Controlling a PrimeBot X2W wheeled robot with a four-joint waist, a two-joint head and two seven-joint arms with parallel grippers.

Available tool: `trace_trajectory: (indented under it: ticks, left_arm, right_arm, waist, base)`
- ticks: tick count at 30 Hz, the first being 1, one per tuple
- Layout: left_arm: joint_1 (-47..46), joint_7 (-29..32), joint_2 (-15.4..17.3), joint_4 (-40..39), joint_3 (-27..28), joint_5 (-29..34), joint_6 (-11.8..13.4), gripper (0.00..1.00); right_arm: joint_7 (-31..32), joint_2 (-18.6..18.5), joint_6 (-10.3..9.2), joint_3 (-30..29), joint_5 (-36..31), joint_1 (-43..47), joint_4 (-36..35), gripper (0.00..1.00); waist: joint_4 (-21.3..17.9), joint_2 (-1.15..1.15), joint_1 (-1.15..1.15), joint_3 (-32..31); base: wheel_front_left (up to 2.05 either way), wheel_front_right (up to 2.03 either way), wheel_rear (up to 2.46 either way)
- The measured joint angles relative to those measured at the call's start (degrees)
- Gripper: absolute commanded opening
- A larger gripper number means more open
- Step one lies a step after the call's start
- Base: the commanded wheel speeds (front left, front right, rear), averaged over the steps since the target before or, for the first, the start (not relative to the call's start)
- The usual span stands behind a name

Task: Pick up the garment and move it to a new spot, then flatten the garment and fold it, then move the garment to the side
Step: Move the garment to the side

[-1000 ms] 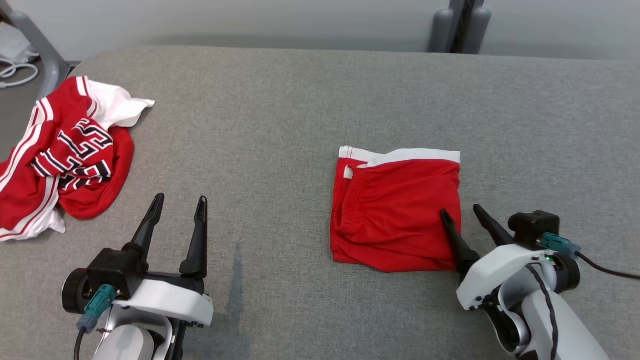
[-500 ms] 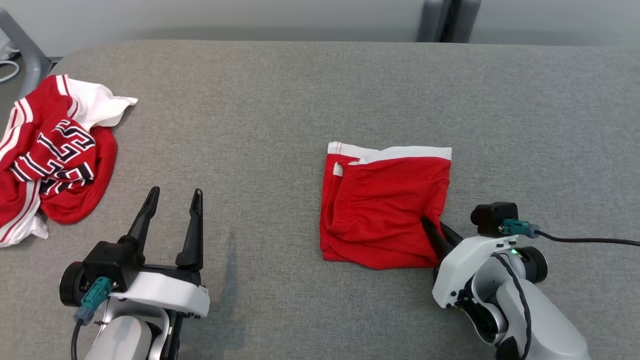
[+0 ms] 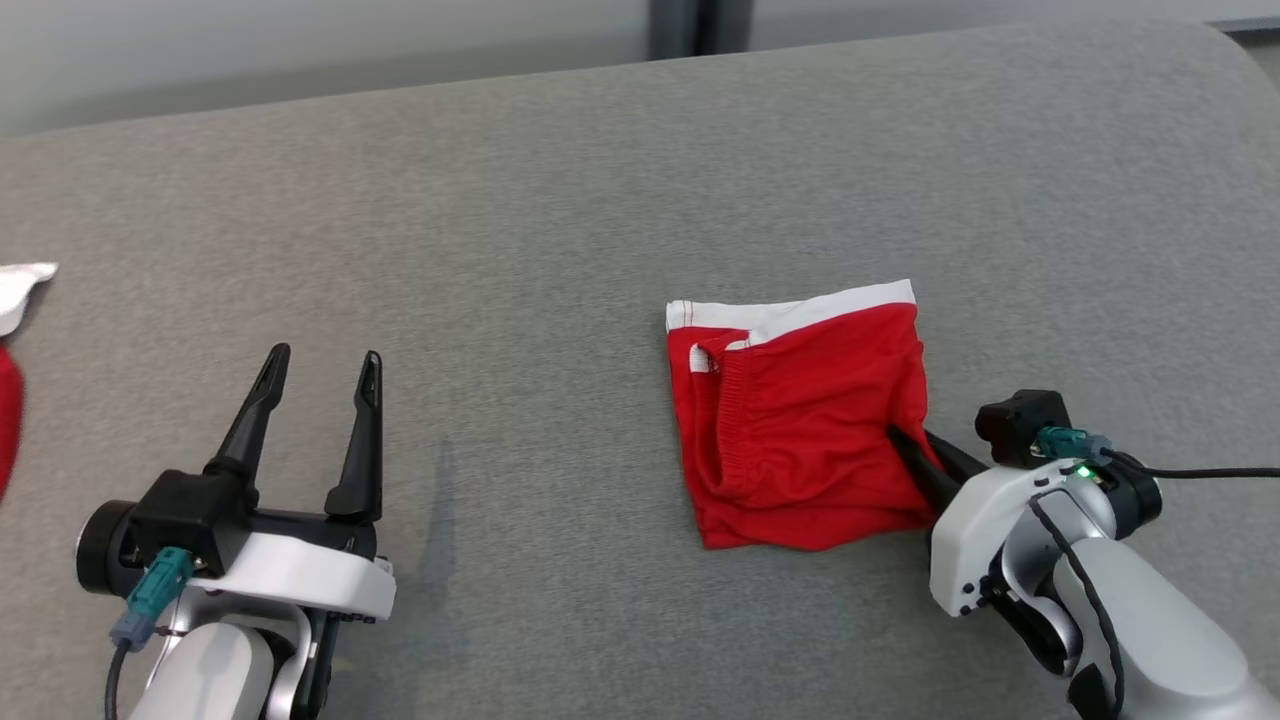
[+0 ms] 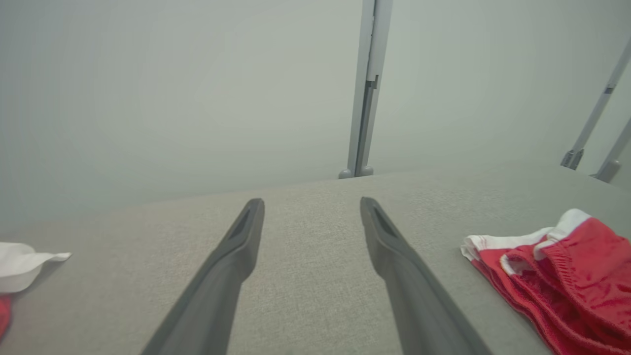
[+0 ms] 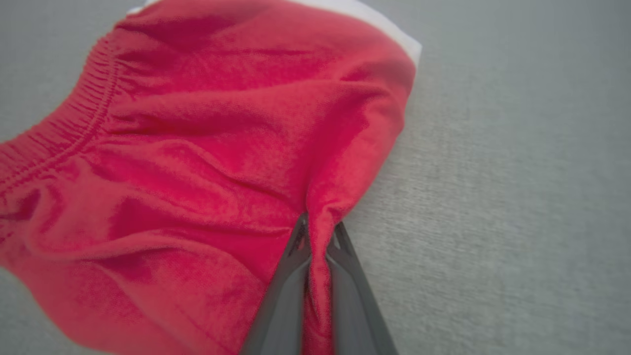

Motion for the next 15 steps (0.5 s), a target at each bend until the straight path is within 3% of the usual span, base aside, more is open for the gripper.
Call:
trace_trajectory:
  ticks: [8,15]
  left_arm:
    - [-0.49,4.09,2.61,-7.26,-0.92,1.8,0.34,1.0]
    - [-3.35,7.94,5.46,-13.17,-1.86,3.79,-0.09,1.0]
  right_arm:
    - [-3.28,-5.11,-0.04,5.1,0.21,-7.99,1.79,0.0]
    - [-8.78,-6.77,-0.04,6.41,0.68,-18.63,8.31,0.0]
  waist:
    - [-9.55,0.0,0.0,1.95]
    - [-13.98,0.0,0.0,7.18]
  base:
    - [0.0,0.0,0.0]
    - [0.0,0.0,0.0]
